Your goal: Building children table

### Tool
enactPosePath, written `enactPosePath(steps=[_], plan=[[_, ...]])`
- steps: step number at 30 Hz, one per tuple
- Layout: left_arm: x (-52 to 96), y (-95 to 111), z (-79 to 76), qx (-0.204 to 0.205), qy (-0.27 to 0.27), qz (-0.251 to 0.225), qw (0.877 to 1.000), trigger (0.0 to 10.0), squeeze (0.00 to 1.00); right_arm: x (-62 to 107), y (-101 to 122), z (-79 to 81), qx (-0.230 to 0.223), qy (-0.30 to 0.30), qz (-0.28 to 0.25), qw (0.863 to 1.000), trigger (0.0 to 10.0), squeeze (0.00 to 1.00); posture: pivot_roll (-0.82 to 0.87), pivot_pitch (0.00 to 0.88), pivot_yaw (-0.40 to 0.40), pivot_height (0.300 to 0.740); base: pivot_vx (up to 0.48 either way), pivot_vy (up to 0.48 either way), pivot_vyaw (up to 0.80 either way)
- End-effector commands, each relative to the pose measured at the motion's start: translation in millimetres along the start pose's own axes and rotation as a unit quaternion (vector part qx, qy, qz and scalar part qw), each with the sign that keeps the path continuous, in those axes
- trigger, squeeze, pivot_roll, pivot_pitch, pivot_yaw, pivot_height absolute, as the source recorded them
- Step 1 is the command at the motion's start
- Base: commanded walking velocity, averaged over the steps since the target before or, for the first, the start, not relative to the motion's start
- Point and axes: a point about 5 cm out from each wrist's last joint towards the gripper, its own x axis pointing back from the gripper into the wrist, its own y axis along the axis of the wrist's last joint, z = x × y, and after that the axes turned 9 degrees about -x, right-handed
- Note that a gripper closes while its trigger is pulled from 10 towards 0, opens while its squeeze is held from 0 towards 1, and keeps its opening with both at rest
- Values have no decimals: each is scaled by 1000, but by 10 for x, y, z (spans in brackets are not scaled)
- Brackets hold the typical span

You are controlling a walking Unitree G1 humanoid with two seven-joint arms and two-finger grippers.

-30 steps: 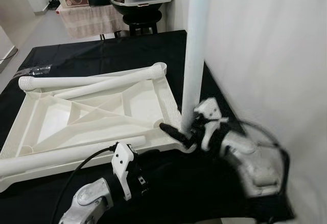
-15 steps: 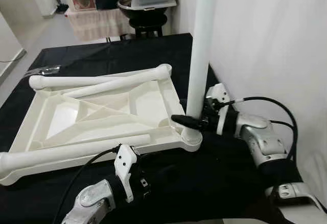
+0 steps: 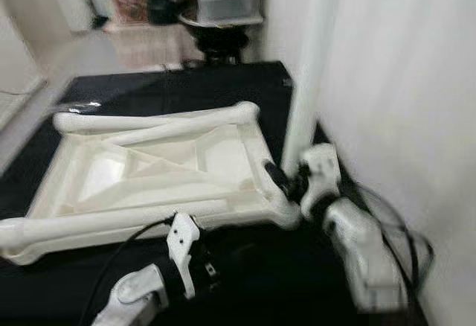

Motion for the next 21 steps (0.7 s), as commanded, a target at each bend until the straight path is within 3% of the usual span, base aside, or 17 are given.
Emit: enactPosePath(steps=[1,2,5,6,8,9,10,15,16,18,19,21], plan=[[-13,-5,0,0,-8,5,1000,10000,0,-2,-245,68,14,28,73,997,0,0,-129,51,40,740,0,0,0],[-60,35,16,-6,-15,3,1000,10000,0,-59,-268,-23,-41,15,87,995,0,0,-111,52,25,740,0,0,0],[-91,71,33,-7,-12,1,1000,10000,0,-75,-250,-9,-44,8,88,995,0,0,-119,52,29,740,0,0,0],[-88,80,33,-7,-8,1,1000,10000,0,-84,-233,-25,-43,1,90,995,10000,0,-119,53,29,740,0,0,0],[-82,82,32,-7,-5,1,1000,10000,0,-86,-220,-32,-44,-12,92,995,10000,0,-119,53,29,740,0,0,0],[-63,79,24,-15,4,6,1000,10000,0,-80,-185,-54,-43,5,85,995,10000,890,-122,61,35,740,0,0,0],[-49,79,18,-20,12,8,1000,10000,0,-72,-146,-68,-49,35,77,995,10000,1000,-123,64,38,740,0,0,0],[-39,120,55,-30,34,3,999,10000,0,-41,-66,-96,-51,93,62,992,10000,1000,-124,68,41,740,0,0,0],[-49,171,170,-47,67,-3,997,10000,0,1,14,-174,-25,175,61,982,10000,1000,-105,65,34,740,0,0,0],[-52,183,205,-56,74,-3,996,10000,0,21,40,-204,-16,204,64,977,10000,1000,-103,65,33,740,0,0,0],[-58,186,243,-61,80,-2,995,10000,0,48,71,-232,-7,236,66,970,10000,0,-100,67,29,740,0,0,0],[-58,193,291,-59,90,-6,994,10000,0,61,113,-290,-2,263,67,963,10000,0,-94,66,35,740,0,0,0]])
